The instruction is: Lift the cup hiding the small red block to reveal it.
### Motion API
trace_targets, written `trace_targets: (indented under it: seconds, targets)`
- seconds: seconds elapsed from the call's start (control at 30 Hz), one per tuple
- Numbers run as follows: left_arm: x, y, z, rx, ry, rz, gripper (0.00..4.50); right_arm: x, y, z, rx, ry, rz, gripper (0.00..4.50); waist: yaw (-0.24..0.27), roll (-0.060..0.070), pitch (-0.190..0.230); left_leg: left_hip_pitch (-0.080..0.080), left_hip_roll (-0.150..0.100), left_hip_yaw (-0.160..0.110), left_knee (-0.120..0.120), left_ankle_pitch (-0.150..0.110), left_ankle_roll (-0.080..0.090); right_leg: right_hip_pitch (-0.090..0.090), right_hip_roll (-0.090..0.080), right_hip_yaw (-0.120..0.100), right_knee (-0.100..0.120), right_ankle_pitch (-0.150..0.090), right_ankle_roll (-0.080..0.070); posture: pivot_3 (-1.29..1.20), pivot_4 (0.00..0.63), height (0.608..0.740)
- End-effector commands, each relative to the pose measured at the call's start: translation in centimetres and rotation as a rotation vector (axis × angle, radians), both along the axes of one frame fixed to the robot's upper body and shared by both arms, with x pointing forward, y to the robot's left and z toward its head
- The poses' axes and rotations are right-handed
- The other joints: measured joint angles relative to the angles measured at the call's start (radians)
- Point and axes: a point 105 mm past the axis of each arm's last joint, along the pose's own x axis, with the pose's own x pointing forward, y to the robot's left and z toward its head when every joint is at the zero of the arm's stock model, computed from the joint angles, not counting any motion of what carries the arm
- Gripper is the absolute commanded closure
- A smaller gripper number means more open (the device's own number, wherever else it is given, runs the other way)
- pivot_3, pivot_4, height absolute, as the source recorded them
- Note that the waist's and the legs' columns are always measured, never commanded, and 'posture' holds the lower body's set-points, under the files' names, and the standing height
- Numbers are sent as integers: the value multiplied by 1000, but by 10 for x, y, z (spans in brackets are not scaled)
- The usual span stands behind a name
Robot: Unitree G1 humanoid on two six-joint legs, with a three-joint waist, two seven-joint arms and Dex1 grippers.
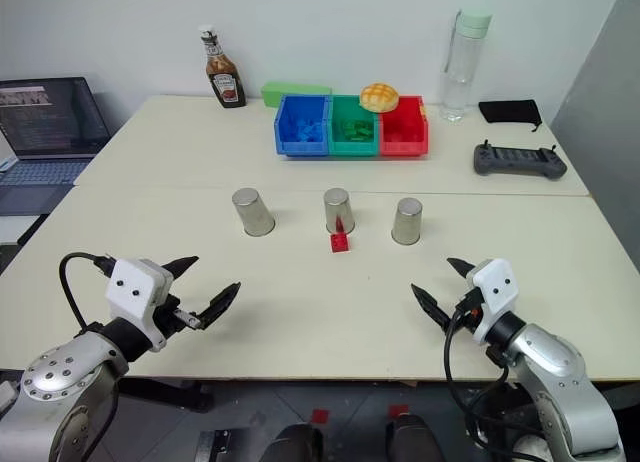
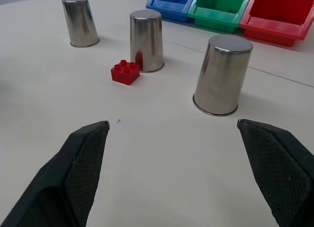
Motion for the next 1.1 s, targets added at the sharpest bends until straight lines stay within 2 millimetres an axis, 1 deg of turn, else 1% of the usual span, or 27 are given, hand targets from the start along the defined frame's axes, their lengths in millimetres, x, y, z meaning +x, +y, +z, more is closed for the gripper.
trace_targets:
  seconds: [0.03,0.2,0.5,0.6,0.7,1.1]
  targets:
    - [-1,4,10,-3,-39,19,0,-1,-3,8,0,-24,7,41,0,0,0,0,0,0,0,0,0,0,0,0,0,0,0,0,150,740]
    - [-4,4,7,-9,-14,2,0,-4,-6,6,-2,-15,0,41,0,0,0,0,0,0,0,0,0,0,0,0,0,0,0,0,150,740]
    - [-7,-8,14,-53,-27,-66,0,-9,-6,4,-1,-8,0,41,0,0,0,0,0,0,0,0,0,0,0,0,0,0,0,0,150,740]
    - [-12,-14,16,-34,-29,-122,0,-10,-6,5,-3,-10,1,41,0,0,0,0,0,0,0,0,0,0,0,0,0,0,0,0,150,740]
    - [-13,-16,17,-38,-33,-140,0,-10,-5,6,-4,-11,5,41,0,0,0,0,0,0,0,0,0,0,0,0,0,0,0,0,150,740]
    - [-9,-8,17,-46,-21,-132,0,-11,-3,6,1,-2,11,41,0,0,0,0,0,0,0,0,0,0,0,0,0,0,0,0,150,740]
